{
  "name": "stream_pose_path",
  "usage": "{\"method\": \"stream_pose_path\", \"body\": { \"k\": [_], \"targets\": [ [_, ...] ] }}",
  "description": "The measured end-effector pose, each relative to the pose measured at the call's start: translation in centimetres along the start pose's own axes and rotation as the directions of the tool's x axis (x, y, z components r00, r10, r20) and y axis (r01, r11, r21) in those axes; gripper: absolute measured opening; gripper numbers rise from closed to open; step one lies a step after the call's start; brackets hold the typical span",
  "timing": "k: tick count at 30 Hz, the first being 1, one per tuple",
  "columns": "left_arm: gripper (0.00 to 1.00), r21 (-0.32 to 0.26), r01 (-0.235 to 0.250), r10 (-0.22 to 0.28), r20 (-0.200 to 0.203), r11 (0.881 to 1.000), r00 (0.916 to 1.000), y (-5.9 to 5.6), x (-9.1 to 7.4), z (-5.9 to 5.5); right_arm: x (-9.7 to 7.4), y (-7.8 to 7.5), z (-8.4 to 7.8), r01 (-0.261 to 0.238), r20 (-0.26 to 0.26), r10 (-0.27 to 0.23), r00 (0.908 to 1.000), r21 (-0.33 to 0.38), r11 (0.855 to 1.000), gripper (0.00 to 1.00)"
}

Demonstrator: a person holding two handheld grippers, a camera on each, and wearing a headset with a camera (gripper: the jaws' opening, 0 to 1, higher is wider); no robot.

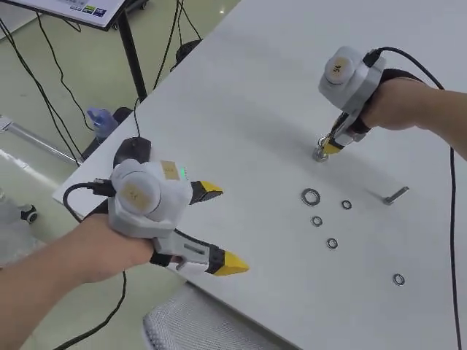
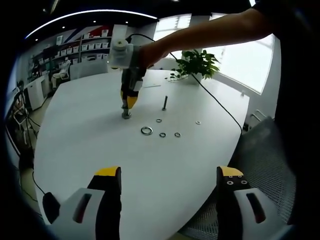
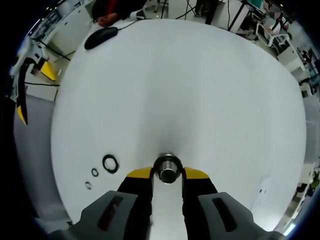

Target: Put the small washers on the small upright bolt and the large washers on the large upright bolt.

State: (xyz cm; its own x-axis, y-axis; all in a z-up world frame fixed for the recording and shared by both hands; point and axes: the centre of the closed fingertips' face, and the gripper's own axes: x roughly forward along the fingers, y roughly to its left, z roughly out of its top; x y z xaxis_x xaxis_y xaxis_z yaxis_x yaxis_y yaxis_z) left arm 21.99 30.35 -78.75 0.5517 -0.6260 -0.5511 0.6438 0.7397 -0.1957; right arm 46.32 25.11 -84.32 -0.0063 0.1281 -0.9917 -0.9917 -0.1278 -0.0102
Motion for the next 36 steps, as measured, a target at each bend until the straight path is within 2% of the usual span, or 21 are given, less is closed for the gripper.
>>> {"method": "stream_pose_path", "body": {
  "k": [8, 11, 15, 18, 24, 36],
  "targets": [
    [0.81, 0.013, -0.026, 0.026, 0.006, 1.0, 0.9996, 0.5, -0.2, 0.0, 1.5, -0.2, 0.0, -0.002, -0.014, 0.002, 0.9999, -0.005, 1.0, 0.22],
    [0.8, 0.042, -0.059, 0.059, -0.003, 0.997, 0.9982, 1.1, -0.3, 0.0, 1.9, -0.2, 0.0, -0.004, -0.011, 0.004, 0.9999, 0.003, 1.0, 0.22],
    [0.81, 0.036, -0.064, 0.064, -0.004, 0.997, 0.9979, 1.3, -0.3, 0.0, 2.2, -0.1, 0.2, -0.002, -0.011, 0.002, 0.9999, 0.004, 1.0, 0.22],
    [0.82, 0.04, -0.061, 0.062, -0.019, 0.997, 0.9979, 1.3, -0.3, -0.2, 2.2, 0.2, 0.3, 0.002, -0.014, -0.002, 0.9999, -0.002, 1.0, 0.22],
    [0.8, 0.03, -0.048, 0.048, -0.021, 0.998, 0.9986, 0.9, -0.2, -0.2, 2.0, 0.4, 0.4, 0.003, -0.012, -0.003, 0.9999, -0.002, 1.0, 0.22],
    [0.78, 0.023, -0.038, 0.038, -0.031, 0.999, 0.9988, 0.5, -0.1, -0.5, 2.4, -0.6, 0.4, 0.012, -0.011, -0.012, 0.9999, -0.008, 1.0, 0.23]
  ]
}}
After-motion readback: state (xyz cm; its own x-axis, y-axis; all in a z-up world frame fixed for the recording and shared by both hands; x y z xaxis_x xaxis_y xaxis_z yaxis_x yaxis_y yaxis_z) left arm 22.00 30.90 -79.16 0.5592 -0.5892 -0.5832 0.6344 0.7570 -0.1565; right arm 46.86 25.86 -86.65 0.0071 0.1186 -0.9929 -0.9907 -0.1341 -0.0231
